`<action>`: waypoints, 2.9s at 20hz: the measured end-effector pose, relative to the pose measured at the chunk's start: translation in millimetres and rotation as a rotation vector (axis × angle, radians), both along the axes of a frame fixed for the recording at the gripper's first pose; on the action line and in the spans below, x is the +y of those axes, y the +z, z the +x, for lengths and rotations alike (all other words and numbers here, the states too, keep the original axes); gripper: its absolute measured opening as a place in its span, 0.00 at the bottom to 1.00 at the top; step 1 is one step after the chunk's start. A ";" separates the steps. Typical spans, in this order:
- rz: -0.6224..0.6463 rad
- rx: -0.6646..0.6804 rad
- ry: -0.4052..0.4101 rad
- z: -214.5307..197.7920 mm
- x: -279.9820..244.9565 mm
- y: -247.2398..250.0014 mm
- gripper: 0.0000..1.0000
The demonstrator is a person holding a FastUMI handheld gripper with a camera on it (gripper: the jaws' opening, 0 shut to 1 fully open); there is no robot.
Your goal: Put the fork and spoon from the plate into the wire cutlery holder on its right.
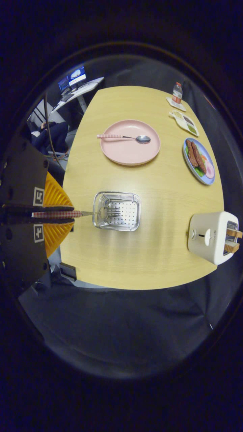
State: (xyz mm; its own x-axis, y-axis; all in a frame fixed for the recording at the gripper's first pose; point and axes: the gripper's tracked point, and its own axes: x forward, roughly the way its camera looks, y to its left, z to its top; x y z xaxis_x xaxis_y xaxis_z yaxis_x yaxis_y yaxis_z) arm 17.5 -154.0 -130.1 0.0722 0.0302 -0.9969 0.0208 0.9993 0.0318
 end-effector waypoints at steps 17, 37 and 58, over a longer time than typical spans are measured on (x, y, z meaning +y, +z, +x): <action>0.023 -0.247 0.012 34.4 22.4 36.4 0.71; 0.135 -0.999 -0.046 12.9 254.0 -17.8 0.97; -0.028 -0.909 -0.015 60.5 270.9 -138.5 0.18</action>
State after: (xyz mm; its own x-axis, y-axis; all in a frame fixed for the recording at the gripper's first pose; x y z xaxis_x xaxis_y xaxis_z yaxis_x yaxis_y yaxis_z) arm 78.0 116.9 -268.6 0.8314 -0.0003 -0.5556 0.0126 0.9998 0.0182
